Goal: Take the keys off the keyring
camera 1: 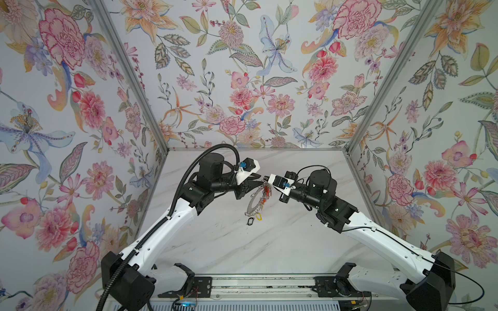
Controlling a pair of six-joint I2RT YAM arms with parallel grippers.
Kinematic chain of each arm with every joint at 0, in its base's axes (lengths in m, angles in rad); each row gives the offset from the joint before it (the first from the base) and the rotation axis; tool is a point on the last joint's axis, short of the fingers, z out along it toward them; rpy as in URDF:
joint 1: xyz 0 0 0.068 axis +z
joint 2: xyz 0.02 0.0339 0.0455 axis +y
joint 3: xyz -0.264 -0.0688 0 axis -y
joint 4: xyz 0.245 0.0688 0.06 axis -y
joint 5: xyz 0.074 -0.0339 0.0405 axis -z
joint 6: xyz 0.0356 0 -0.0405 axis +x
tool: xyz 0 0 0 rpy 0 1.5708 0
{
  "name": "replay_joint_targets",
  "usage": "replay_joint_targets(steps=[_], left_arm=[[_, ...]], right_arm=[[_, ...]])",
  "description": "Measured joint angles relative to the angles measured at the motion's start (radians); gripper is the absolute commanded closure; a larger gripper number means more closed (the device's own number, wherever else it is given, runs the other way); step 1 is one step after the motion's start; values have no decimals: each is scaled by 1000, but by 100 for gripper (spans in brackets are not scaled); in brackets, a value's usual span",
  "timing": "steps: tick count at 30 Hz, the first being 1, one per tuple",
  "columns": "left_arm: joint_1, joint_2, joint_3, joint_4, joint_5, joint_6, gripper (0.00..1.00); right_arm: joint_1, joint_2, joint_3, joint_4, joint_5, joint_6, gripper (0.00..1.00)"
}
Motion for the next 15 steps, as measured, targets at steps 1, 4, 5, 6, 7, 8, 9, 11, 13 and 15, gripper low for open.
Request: replay_joint_targets(steps=[1,4,5,6,7,8,9,11,13,15], left_arm=[[0,2,0,0,0,0,77],[-1,10,1,2,4,0,81],[-2,13,2,3,5,-1,83],[-2,15,2,5,8,0,85],[-2,17,2,6,12,0,86],[-3,19,3,7,13,0,87],[-4,20,3,7,15,0,88],[-7,23,3,7,16,-1,92],[-8,26,3,7,19,-1,96],[-8,26,3,8,19,0,99]], right_arm=[[0,0,0,0,0,0,100],[0,0,0,0,1,0,100],[0,0,0,0,2,0,100],[0,0,0,0,4,0,100],[-1,0,0,0,5,0,100],[-2,0,0,0,6,0,100],[-4,1,0,0,6,0,100],[-5,1,0,0,4,0,100],[-5,1,0,0,4,-1,100],[-10,1,0,0,5,-3,100]])
